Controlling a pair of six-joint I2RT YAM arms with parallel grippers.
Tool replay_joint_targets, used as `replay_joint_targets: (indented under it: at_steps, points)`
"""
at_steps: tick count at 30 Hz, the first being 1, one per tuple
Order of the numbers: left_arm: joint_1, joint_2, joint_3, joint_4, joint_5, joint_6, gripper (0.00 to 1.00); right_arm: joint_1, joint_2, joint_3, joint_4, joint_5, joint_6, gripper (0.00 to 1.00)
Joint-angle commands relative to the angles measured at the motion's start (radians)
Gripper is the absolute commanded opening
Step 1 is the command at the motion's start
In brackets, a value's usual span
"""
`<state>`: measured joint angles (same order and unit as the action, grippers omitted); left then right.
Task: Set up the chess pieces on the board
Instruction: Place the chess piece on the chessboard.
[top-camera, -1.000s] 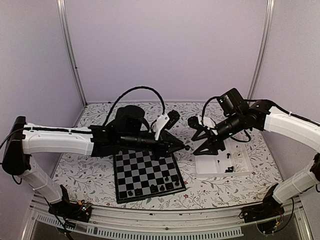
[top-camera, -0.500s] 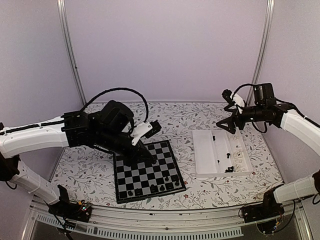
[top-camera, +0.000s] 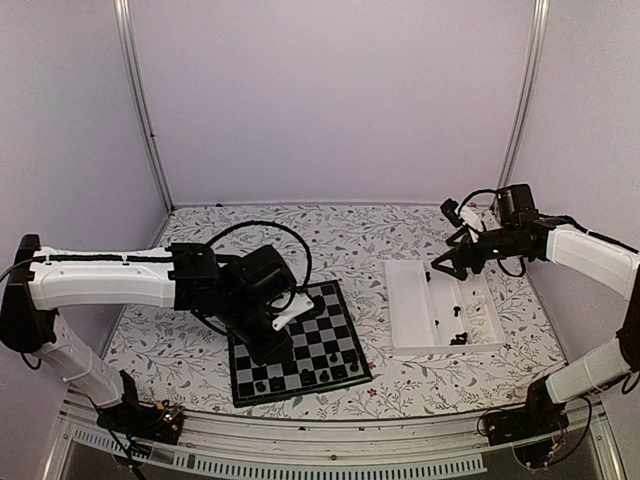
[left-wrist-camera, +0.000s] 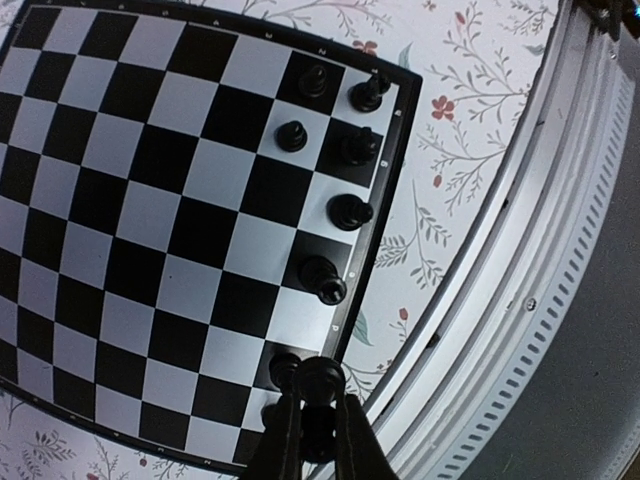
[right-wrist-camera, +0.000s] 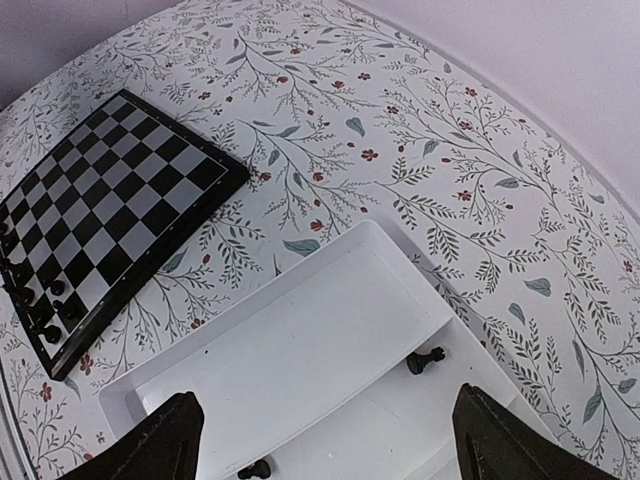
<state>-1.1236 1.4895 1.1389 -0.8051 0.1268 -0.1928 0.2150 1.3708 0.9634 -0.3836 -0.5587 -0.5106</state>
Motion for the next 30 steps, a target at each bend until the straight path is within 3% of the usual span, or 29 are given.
replay_joint_targets:
  at_steps: [1,30]
  points:
    - [-0.018,0.029,-0.024,-0.026,-0.024,-0.005,0.09,-0.002,-0.045,-0.025,0.047,0.013,-0.026,0.89]
    - [-0.035,0.192,-0.049,0.081,-0.009,0.025,0.16,-0.003,0.002,-0.020,0.022,-0.030,-0.046,0.88]
